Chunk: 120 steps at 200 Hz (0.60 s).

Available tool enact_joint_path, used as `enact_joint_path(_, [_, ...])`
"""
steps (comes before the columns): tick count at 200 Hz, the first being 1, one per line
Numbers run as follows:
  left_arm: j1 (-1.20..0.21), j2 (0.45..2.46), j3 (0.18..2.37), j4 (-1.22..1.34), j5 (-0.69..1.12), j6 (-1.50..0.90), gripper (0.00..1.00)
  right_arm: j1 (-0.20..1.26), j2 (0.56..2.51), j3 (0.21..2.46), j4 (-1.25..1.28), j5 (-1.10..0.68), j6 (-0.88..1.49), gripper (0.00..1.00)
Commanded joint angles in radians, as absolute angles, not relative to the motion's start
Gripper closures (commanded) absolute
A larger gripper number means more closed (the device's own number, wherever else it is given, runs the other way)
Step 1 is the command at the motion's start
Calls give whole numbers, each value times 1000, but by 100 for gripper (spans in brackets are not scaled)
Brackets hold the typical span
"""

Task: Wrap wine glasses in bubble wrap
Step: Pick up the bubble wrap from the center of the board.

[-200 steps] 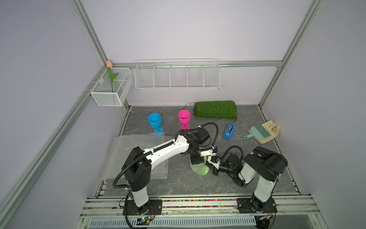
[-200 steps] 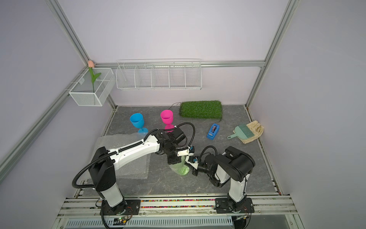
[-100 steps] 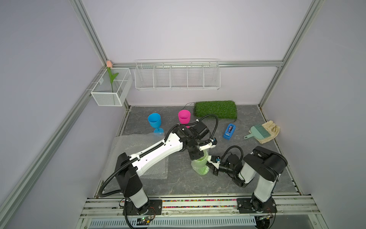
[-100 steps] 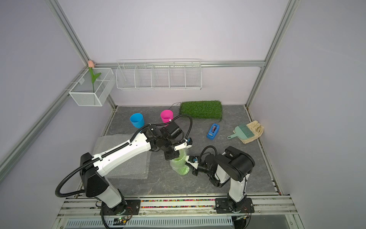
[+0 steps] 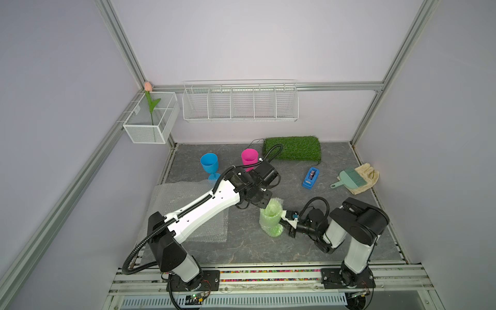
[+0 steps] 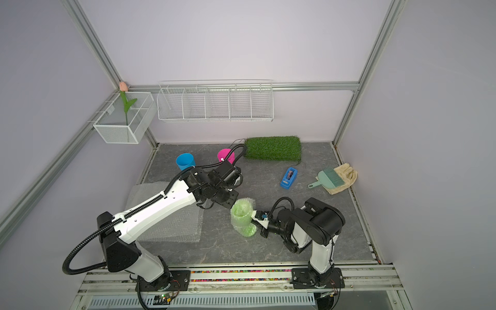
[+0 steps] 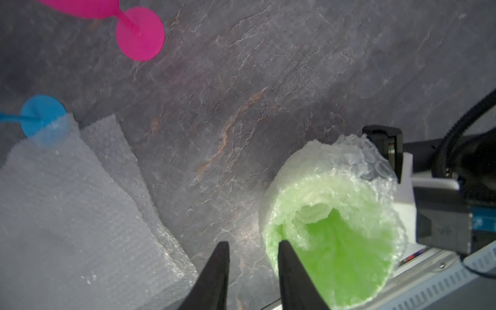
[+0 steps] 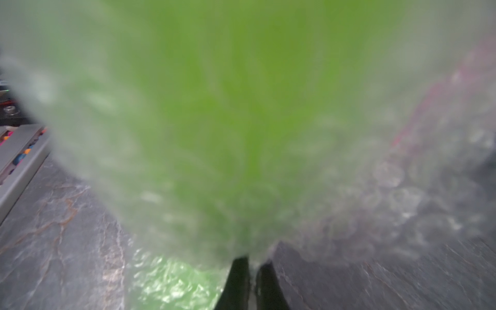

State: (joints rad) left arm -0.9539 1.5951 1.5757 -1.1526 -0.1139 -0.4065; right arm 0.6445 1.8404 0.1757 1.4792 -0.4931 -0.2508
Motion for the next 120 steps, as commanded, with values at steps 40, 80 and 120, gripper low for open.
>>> enact_joint_path(40, [-953,1615,1460,-1100,-29,-733,71,639,1868,173,1433,-471,-253,93])
enact_joint_path(80, [-950,1644,1469,-1111,-19,-708,88,639,1857,167,1433,-453,-247,93])
enact_joint_path(120, [-914,1627,1493,-1167,-59,-654,98,635,1803,153,1433,-410,-187,53])
